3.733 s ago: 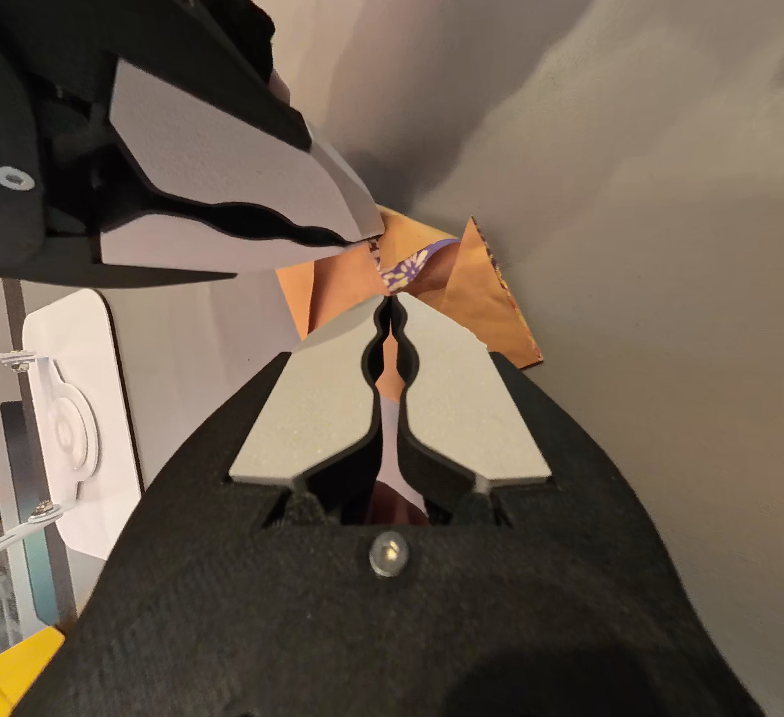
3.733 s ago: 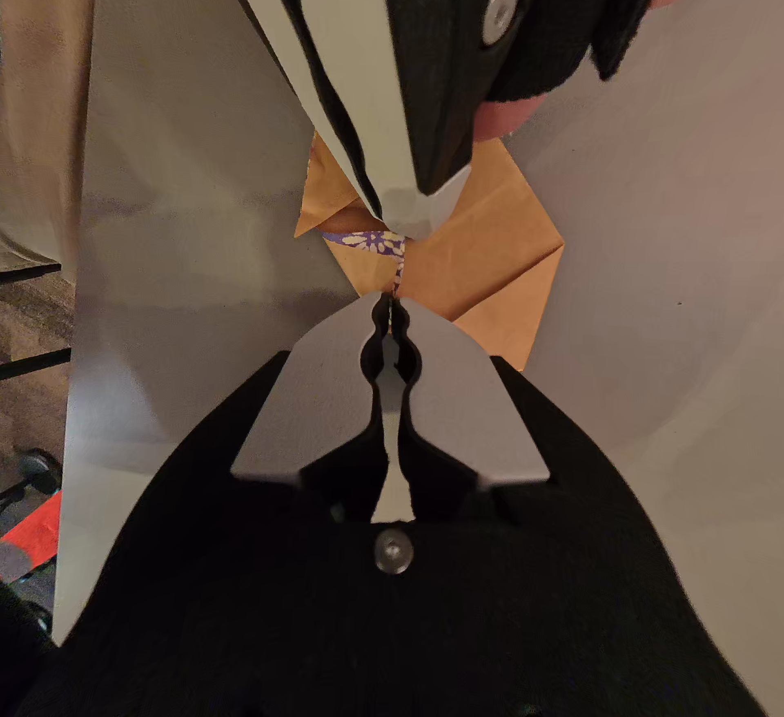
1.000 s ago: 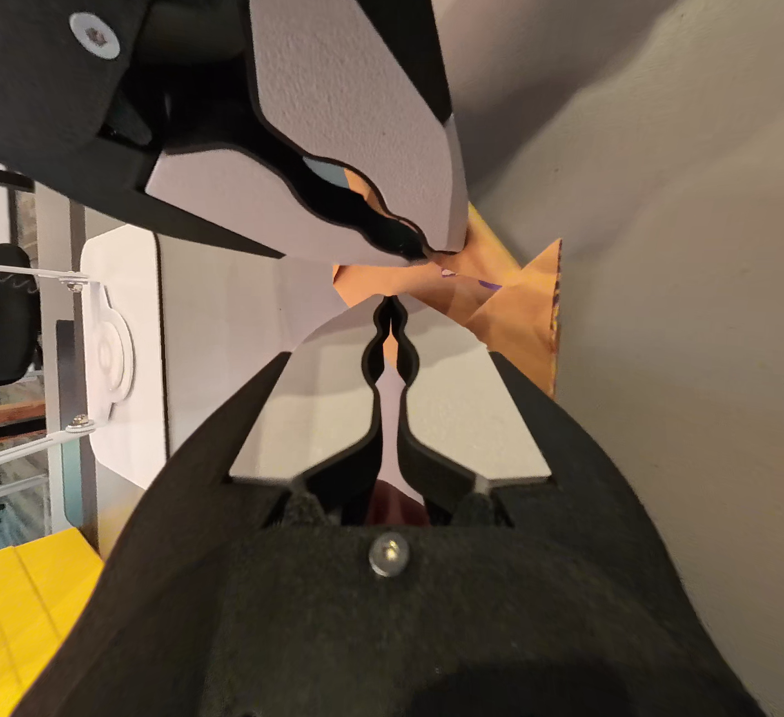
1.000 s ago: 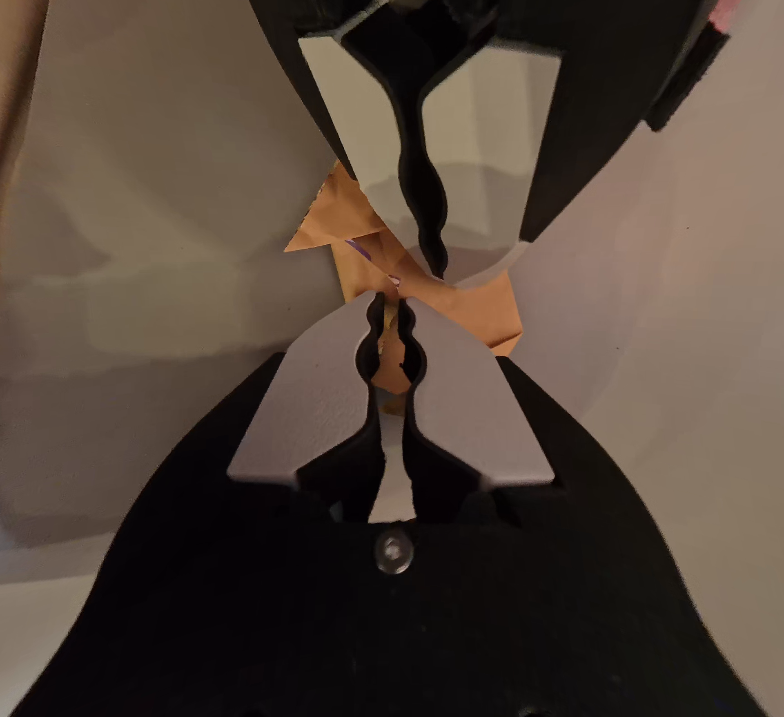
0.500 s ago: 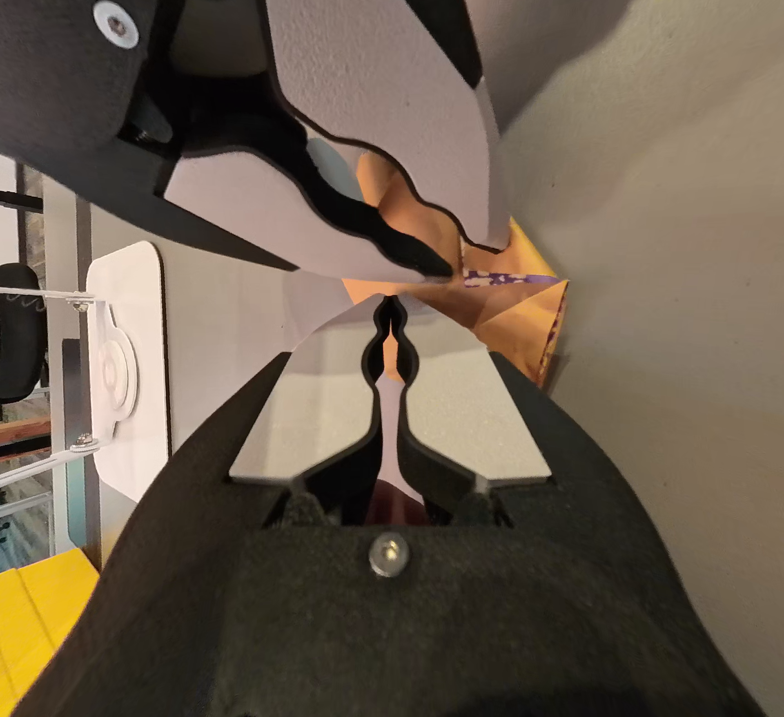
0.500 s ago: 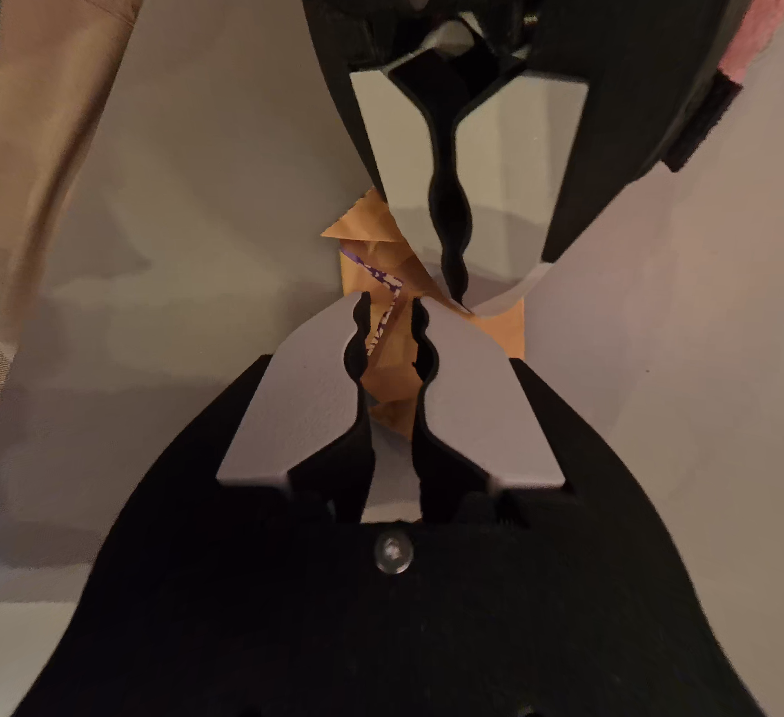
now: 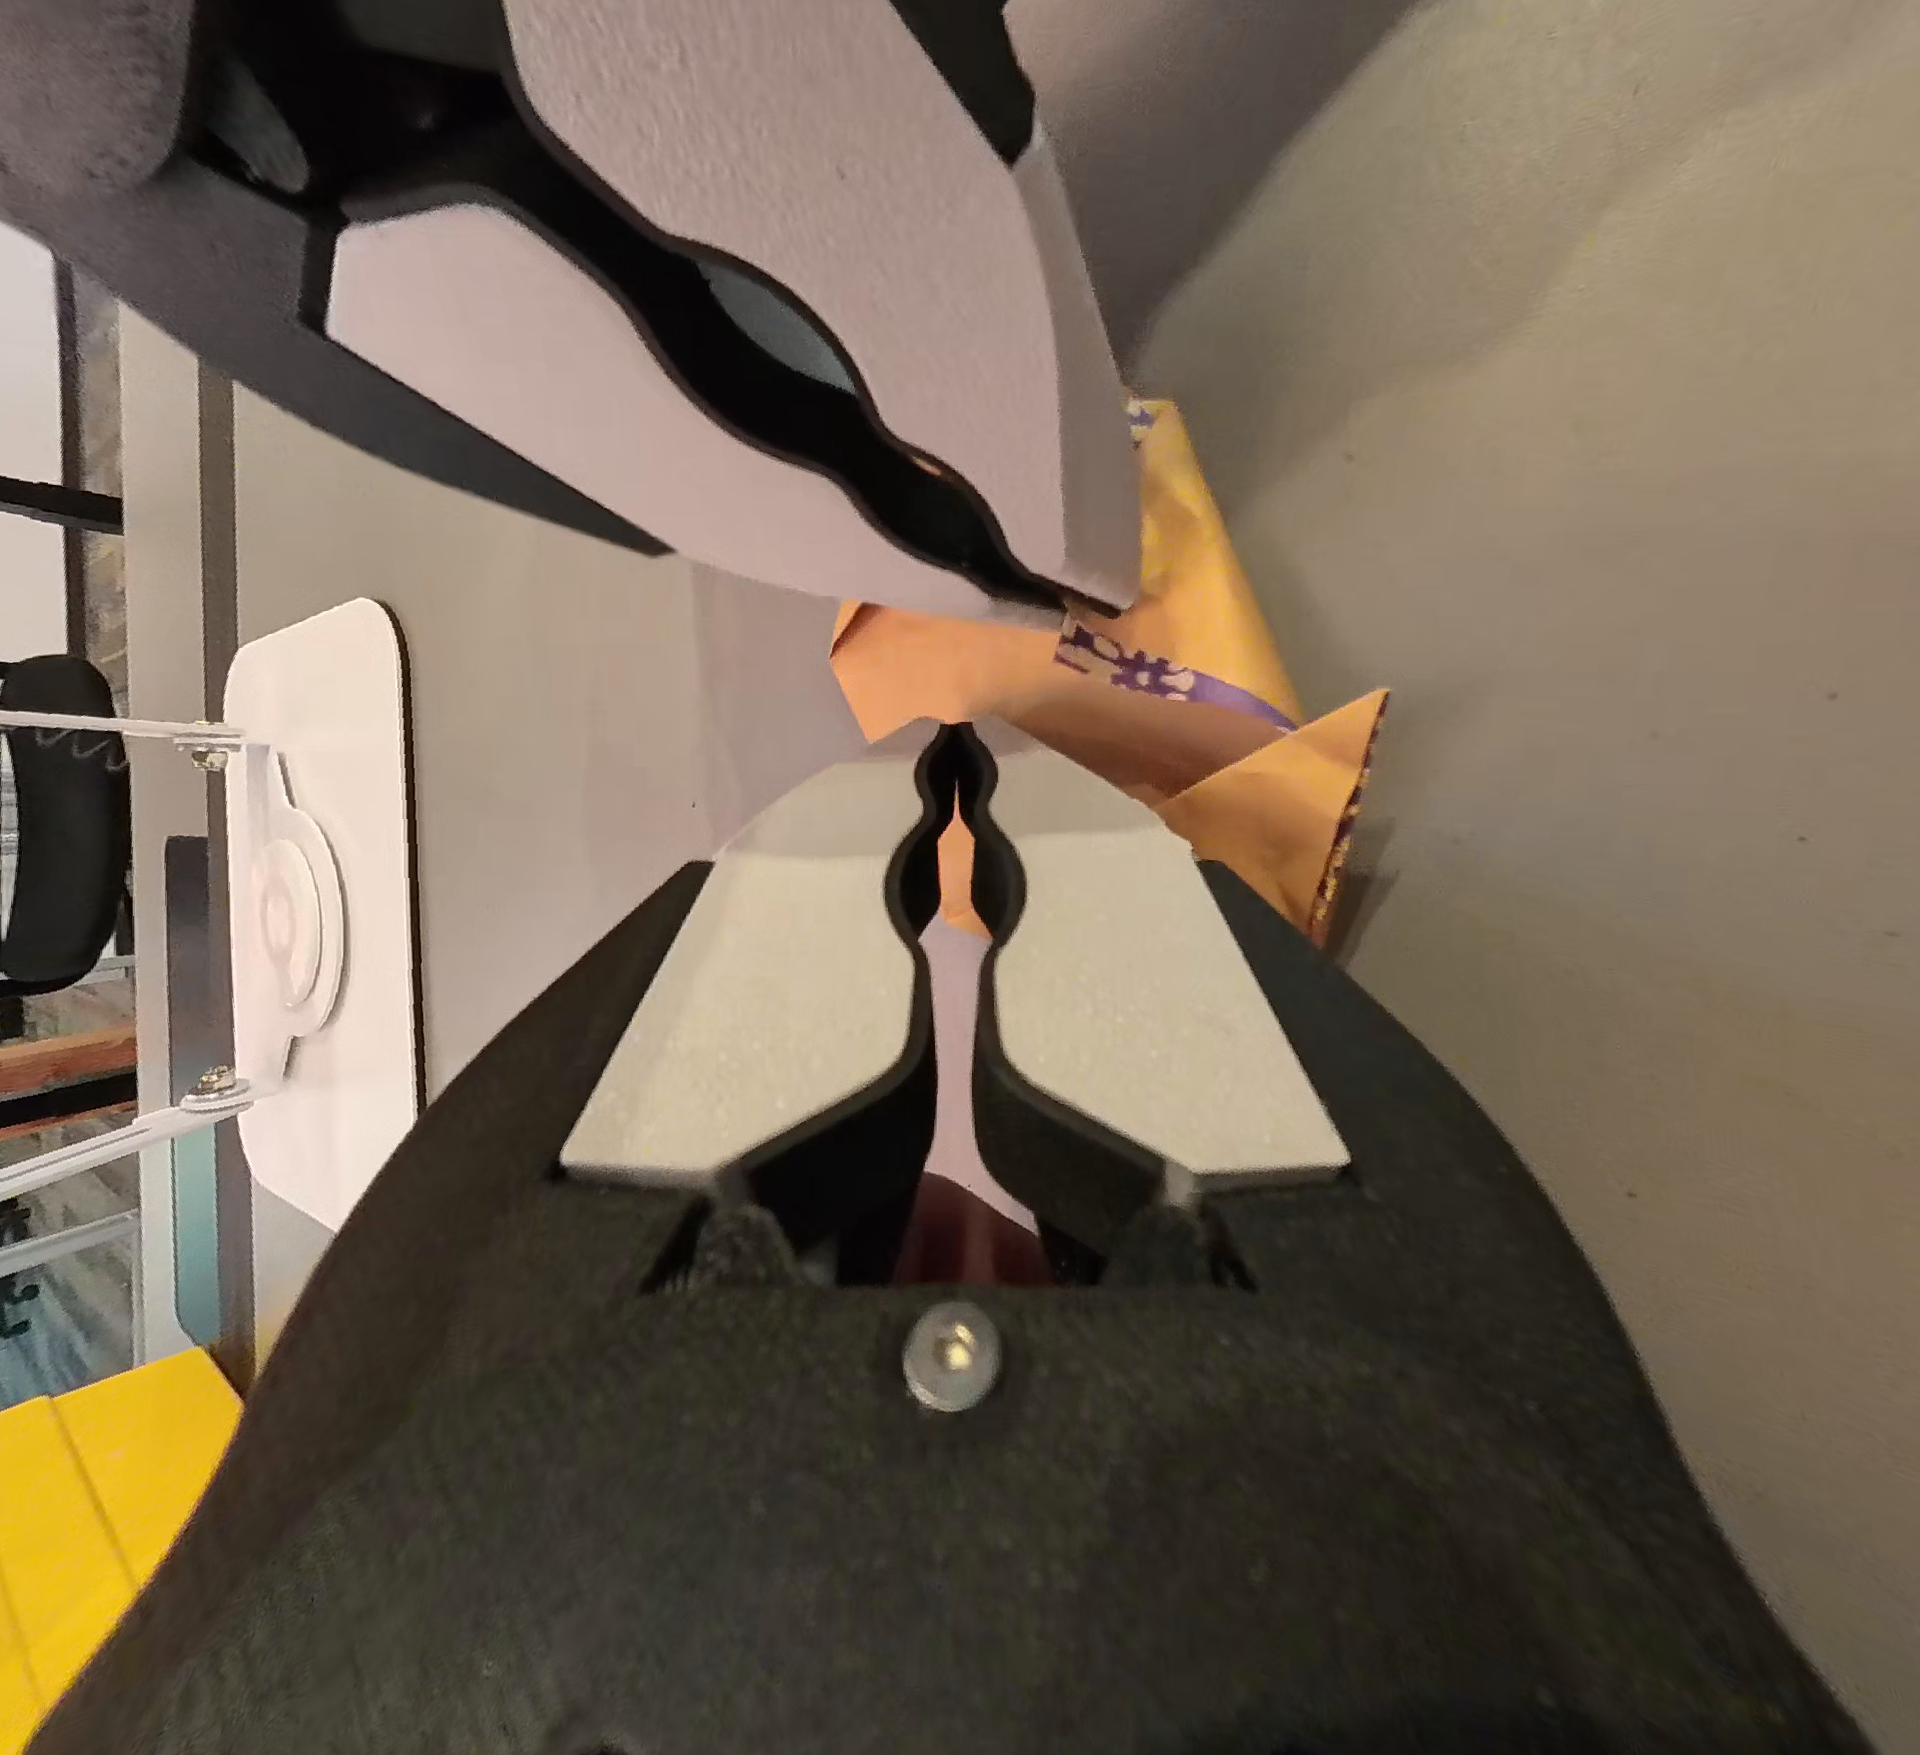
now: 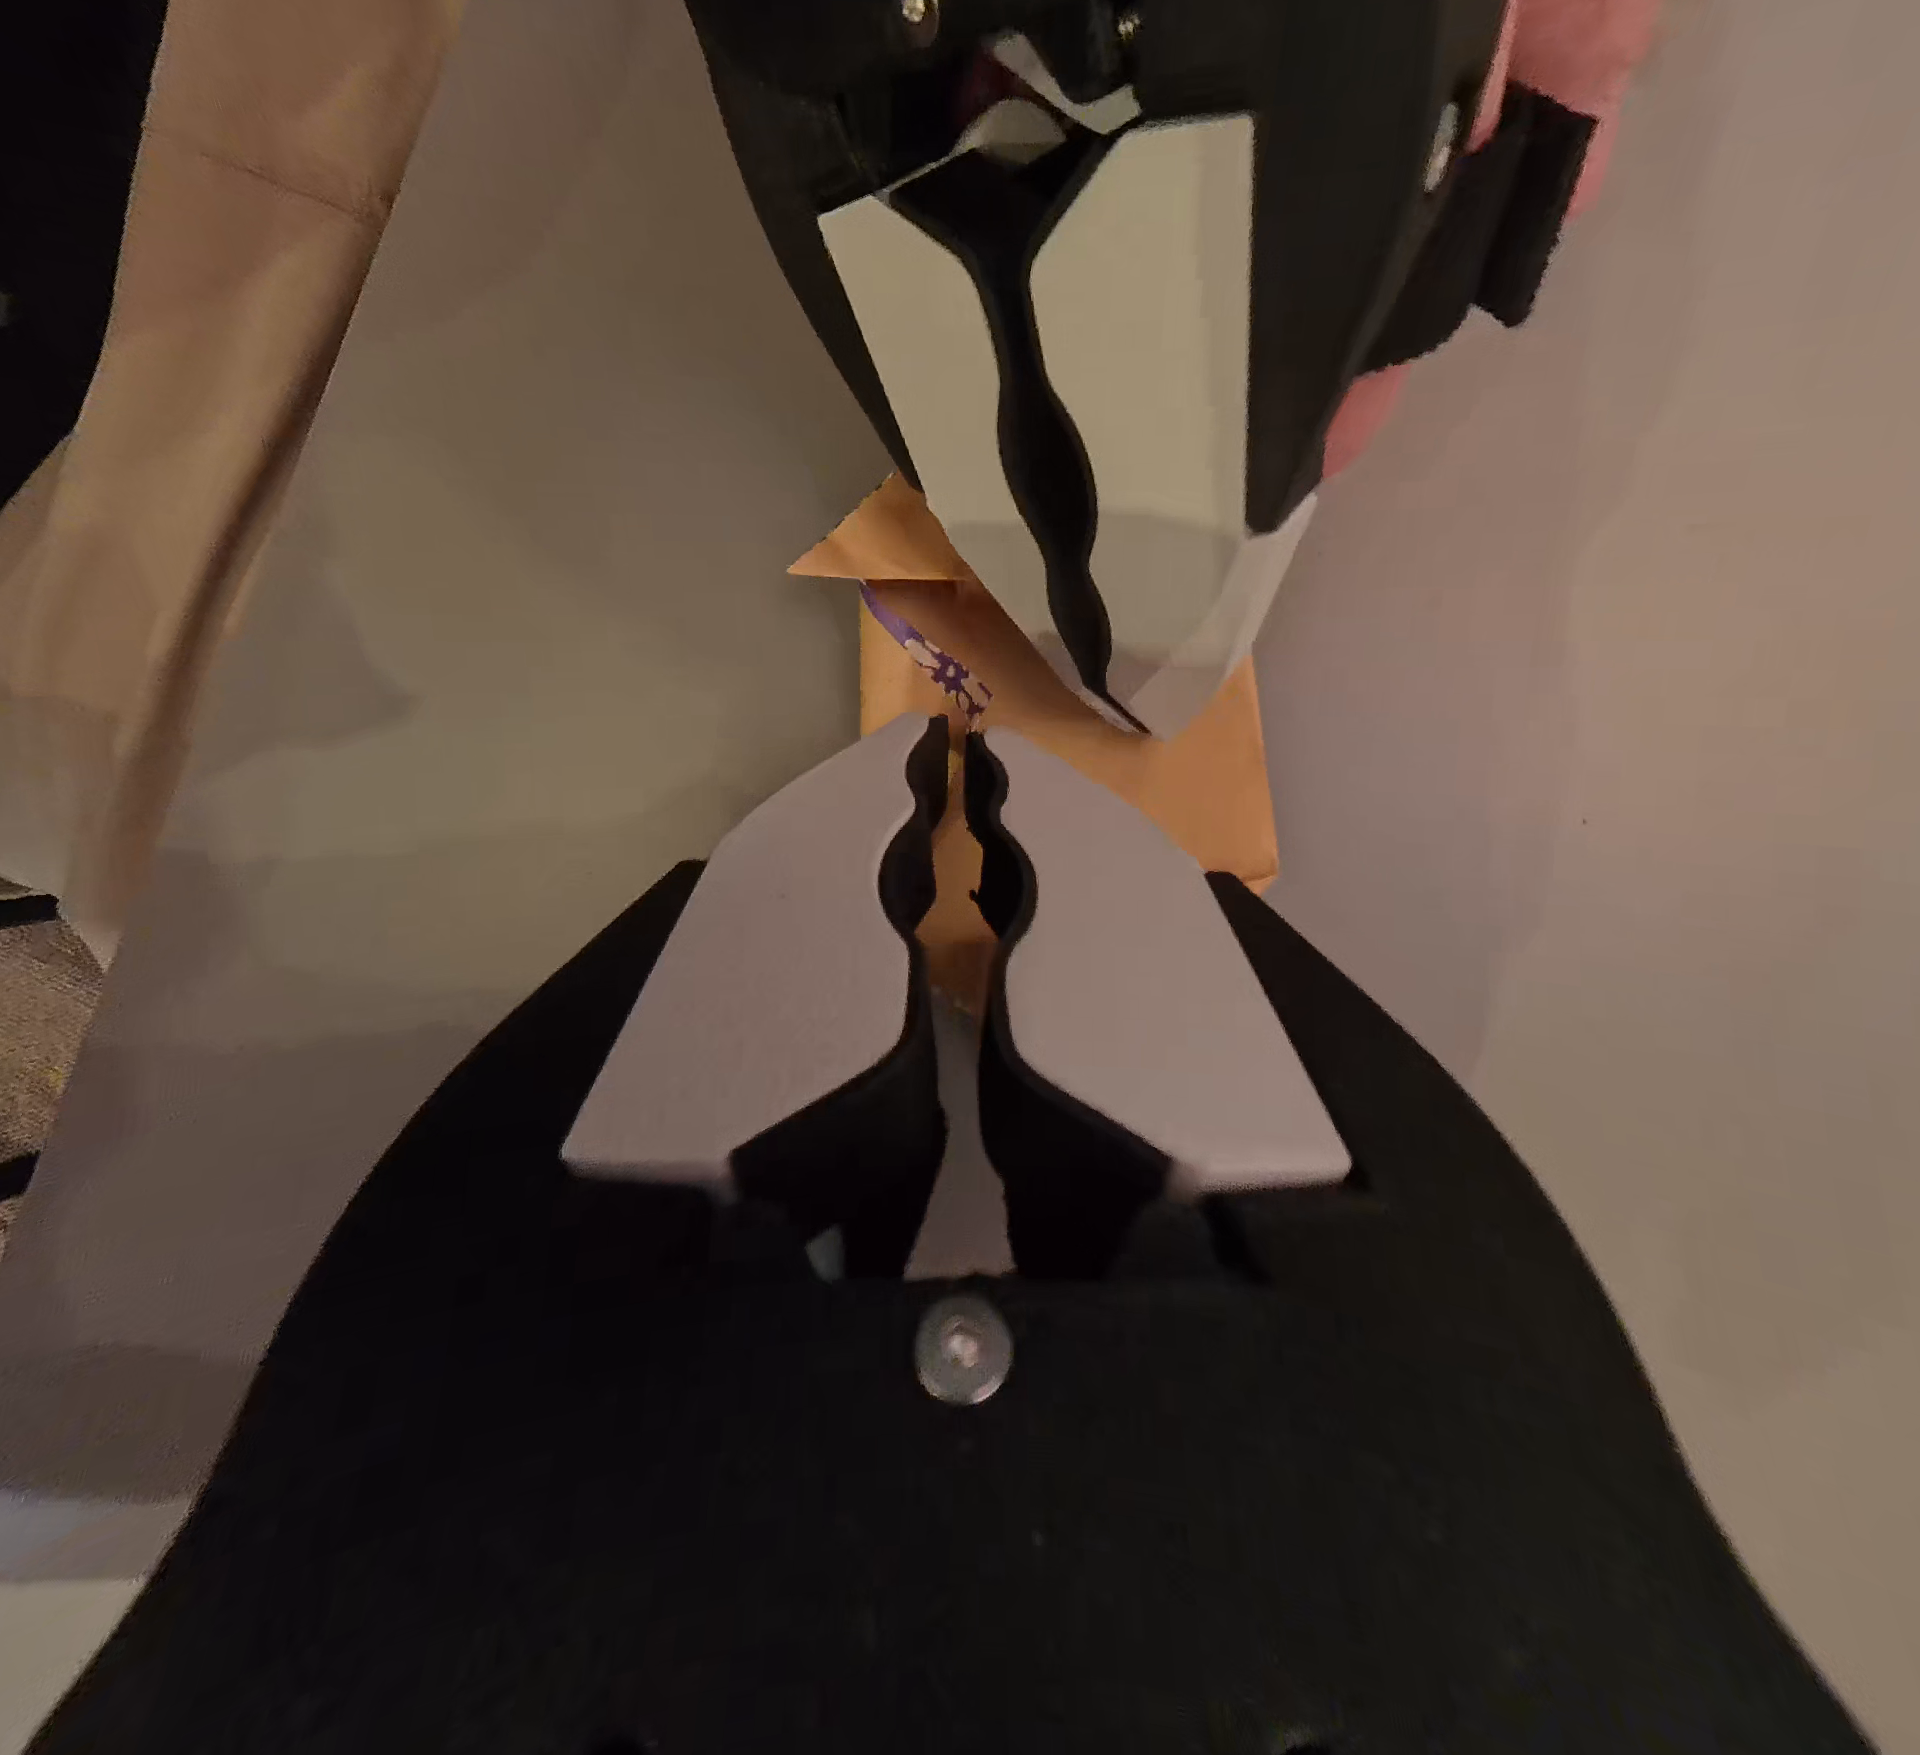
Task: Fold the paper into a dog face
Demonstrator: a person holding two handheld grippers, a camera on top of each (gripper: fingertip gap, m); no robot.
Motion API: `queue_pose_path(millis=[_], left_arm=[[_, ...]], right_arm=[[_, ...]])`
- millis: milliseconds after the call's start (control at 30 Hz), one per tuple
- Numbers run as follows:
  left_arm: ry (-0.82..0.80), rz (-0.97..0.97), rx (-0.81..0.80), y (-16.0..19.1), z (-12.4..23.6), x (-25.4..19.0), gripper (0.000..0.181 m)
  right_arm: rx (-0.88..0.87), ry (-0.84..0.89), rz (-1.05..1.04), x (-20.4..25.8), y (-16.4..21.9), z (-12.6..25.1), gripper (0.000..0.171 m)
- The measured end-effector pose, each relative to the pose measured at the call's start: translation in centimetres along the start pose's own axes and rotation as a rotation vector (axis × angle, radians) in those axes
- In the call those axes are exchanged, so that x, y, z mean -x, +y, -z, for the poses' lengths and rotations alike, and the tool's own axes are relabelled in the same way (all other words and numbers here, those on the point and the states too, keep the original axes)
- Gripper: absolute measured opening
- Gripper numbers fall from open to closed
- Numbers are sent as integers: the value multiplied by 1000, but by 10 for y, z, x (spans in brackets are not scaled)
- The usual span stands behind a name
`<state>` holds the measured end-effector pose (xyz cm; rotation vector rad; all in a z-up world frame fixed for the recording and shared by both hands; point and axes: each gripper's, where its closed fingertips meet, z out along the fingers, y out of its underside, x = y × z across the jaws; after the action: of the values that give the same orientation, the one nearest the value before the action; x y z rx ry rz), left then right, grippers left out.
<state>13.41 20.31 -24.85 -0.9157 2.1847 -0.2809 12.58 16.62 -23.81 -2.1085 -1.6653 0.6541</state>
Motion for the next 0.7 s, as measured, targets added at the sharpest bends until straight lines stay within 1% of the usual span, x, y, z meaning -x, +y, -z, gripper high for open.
queue_pose_path(millis=[333, 433, 633, 700], left_arm=[[-4, -4, 3, 0, 0, 0, 0], [-3, 0, 9, 0, 0, 0, 0], [19, 32, 55, -1, 2, -3, 0], [32, 74, 70, 1, 4, -3, 0]], right_arm=[[15, 83, -36, -9, 5, -8, 2], [-7, 104, -56, -11, 4, -5, 4], [-16, 73, -42, 1, 6, -4, 10], [-29, 76, -41, 3, 5, -5, 12]])
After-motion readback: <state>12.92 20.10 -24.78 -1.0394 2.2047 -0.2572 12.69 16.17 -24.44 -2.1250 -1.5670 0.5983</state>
